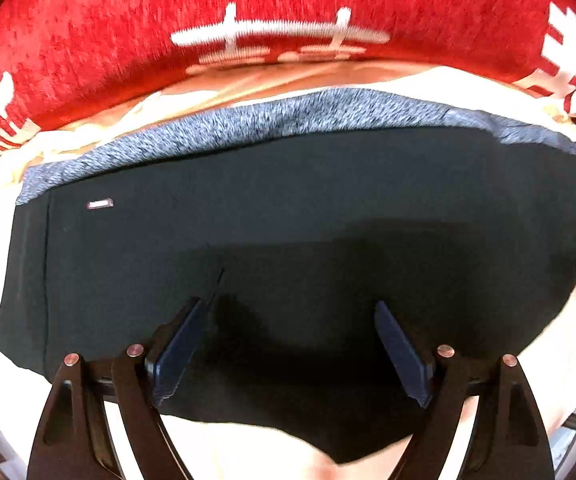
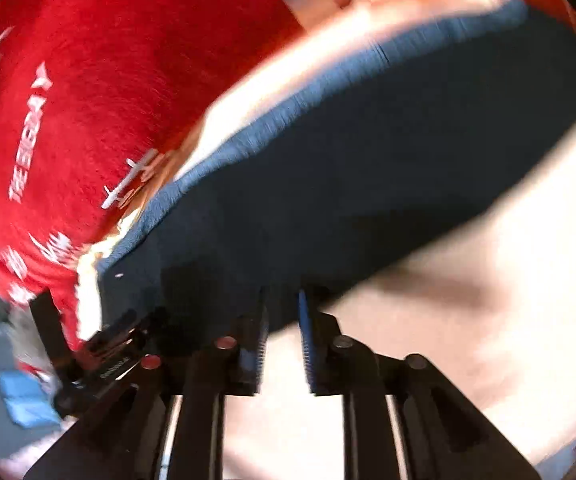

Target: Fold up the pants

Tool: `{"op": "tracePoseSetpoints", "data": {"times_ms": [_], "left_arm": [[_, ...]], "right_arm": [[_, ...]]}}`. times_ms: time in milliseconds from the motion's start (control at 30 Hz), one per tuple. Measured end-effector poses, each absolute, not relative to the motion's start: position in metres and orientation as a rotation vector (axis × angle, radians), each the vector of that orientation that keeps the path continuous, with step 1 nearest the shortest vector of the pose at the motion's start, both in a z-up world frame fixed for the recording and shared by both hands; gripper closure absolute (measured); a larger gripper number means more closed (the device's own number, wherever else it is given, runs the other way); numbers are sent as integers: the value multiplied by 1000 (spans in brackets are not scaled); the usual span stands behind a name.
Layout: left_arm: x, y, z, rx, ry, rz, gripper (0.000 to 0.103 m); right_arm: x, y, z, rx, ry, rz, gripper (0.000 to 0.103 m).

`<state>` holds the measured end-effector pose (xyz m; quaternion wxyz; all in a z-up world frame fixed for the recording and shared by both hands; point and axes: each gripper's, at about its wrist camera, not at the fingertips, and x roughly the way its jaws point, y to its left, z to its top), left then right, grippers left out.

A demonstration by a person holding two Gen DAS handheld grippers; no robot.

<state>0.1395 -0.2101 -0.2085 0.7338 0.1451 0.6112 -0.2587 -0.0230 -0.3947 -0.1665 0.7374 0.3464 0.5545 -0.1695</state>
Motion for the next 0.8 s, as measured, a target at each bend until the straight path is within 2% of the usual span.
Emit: {"op": "tracePoseSetpoints", "data": {"times_ms": [33,67,100,133,167,200,300,433,633,800], "left_arm": [[137,-209,-207,292,1354,-571,16],[140,-204,-207,283,1366,-562,16],[143,-197,-205,291,1363,-542,16],[144,-190,-202,293,1354,-534,16],[149,-178,-198,285,1337,-523,16],[153,-168,-195,274,1328,-512,16],[178,-125,-190,230,1296,-442,16],[216,-65,-198,201,1258,-332,16],[225,-6,-241,123,1323,-278,16],[213,2,-246,116,1245,-328,16]], "right_arm": [[-21,-400,-173,739,1249,-379,57],[-21,-406,-184,712,1300,-401,58],[-23,-413,-189,725,1317,-426,70],[-25,-418,-187,754,1304,-451,76],[-26,-422,-180,774,1288,-471,76],[-24,-421,-174,765,1278,-472,72],[5,-399,-157,741,1260,-254,70],[94,-330,-149,592,1288,114,69],[221,-204,-171,367,1337,403,68],[278,-120,-211,160,1379,462,68]]}}
